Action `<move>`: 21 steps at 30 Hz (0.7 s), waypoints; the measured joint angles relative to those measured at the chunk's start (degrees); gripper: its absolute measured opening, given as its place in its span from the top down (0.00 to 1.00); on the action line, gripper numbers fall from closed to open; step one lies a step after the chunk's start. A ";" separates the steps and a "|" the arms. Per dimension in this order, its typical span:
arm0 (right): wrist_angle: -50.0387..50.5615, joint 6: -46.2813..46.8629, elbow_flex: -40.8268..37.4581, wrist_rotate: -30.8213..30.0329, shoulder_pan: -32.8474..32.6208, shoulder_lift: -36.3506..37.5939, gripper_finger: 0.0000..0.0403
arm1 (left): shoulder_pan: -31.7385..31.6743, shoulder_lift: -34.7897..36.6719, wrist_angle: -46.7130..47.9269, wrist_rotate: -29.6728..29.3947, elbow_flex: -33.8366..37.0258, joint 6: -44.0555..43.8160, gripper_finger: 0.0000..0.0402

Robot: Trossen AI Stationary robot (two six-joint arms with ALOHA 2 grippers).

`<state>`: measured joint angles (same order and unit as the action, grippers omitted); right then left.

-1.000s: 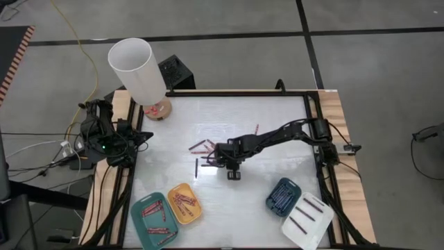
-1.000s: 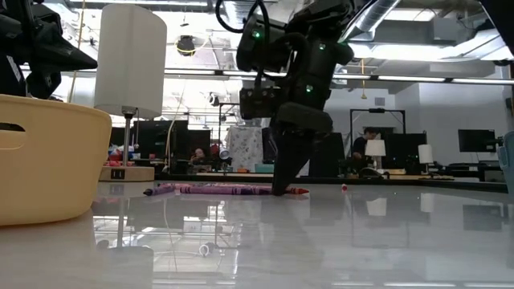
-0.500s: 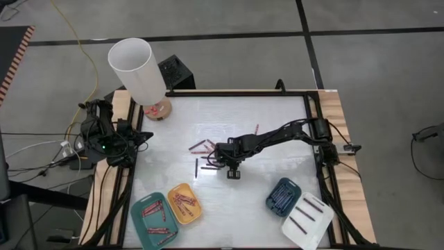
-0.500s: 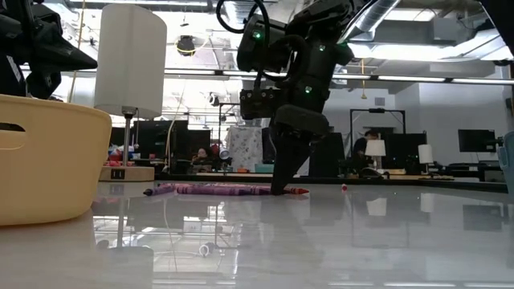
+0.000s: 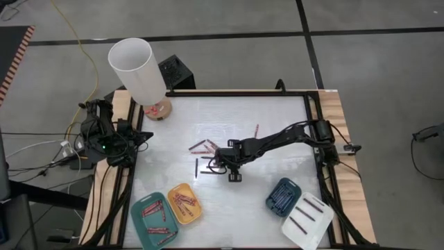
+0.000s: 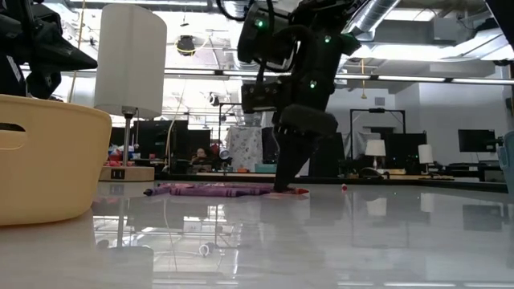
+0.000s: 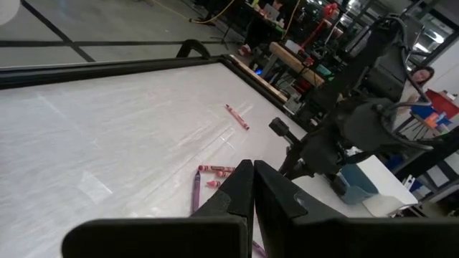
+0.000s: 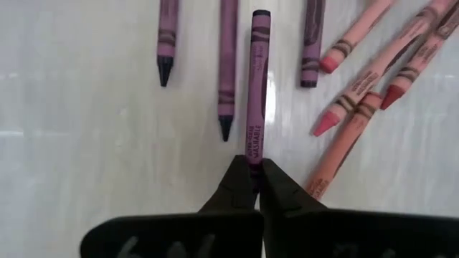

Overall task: Sort crayons
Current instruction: Put the purple crayon into the white bin

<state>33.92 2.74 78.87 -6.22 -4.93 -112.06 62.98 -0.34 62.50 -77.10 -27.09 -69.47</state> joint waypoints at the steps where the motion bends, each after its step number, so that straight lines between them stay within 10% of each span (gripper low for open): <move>1: 0.00 0.14 0.02 -0.08 -0.04 0.20 0.99 | 0.00 -0.02 0.00 0.00 0.00 0.00 1.00; 21: 9.11 9.95 1.33 -0.60 -10.38 9.03 1.00 | 0.00 0.00 0.00 -0.02 0.00 0.00 1.00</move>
<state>43.02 12.69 80.21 -6.82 -15.31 -103.03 62.98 -0.34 62.50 -77.12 -27.09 -69.47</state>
